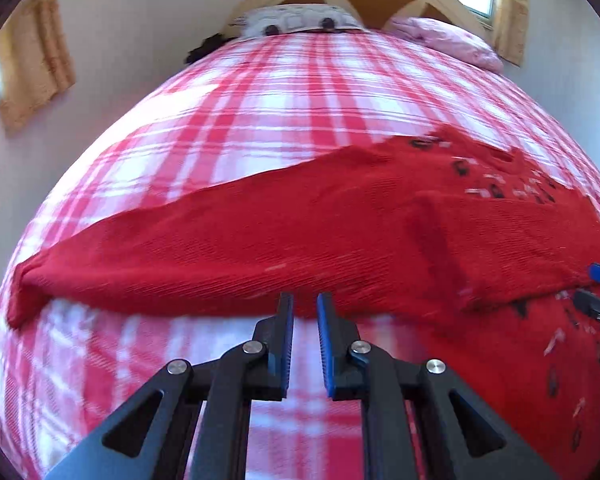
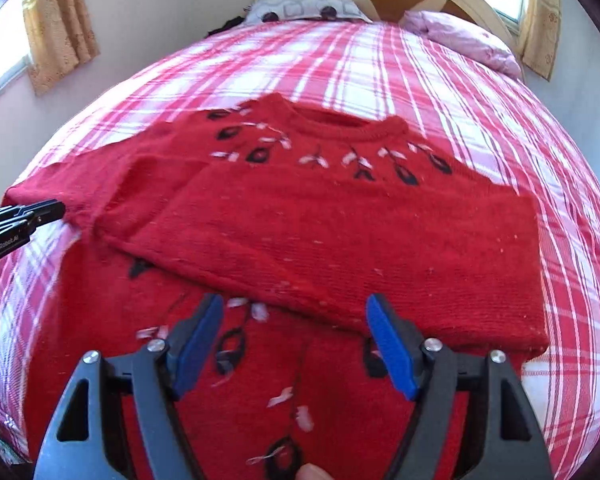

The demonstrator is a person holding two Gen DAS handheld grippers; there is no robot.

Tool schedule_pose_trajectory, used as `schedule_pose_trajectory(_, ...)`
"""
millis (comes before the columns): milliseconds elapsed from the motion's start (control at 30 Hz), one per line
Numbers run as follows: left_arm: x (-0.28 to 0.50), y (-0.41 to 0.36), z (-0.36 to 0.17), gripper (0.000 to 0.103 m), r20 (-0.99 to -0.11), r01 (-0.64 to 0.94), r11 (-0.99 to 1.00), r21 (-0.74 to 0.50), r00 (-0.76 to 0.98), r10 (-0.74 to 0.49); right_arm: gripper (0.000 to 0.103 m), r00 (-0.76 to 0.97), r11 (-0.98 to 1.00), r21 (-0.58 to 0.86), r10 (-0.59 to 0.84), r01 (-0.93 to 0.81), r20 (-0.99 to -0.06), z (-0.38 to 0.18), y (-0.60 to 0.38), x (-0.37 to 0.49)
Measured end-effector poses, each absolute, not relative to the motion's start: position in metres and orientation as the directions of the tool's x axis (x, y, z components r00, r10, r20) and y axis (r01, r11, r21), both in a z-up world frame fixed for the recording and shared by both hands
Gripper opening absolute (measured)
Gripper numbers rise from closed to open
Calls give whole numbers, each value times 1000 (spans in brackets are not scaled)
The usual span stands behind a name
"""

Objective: Fold small clothes
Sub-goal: 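Move the open left gripper to the other sleeve cuff and grasp it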

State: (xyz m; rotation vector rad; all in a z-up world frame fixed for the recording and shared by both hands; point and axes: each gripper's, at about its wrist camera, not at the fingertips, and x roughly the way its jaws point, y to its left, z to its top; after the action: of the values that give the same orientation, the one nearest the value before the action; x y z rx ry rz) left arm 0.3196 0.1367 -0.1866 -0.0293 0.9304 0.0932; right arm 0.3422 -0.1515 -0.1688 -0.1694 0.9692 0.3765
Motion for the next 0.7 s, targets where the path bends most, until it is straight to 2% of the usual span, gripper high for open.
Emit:
schedule_pose_trajectory(367, 285, 209, -185, 13, -780, -262, 964, 44, 594, 197, 74, 522, 835, -73, 270, -546, -809, -163, -77, 326)
schedule_pose_trajectory(700, 271, 250, -188, 13, -784, -333, 943, 7, 583, 212, 69, 502, 766, -121, 284, -631, -816, -174, -14, 331)
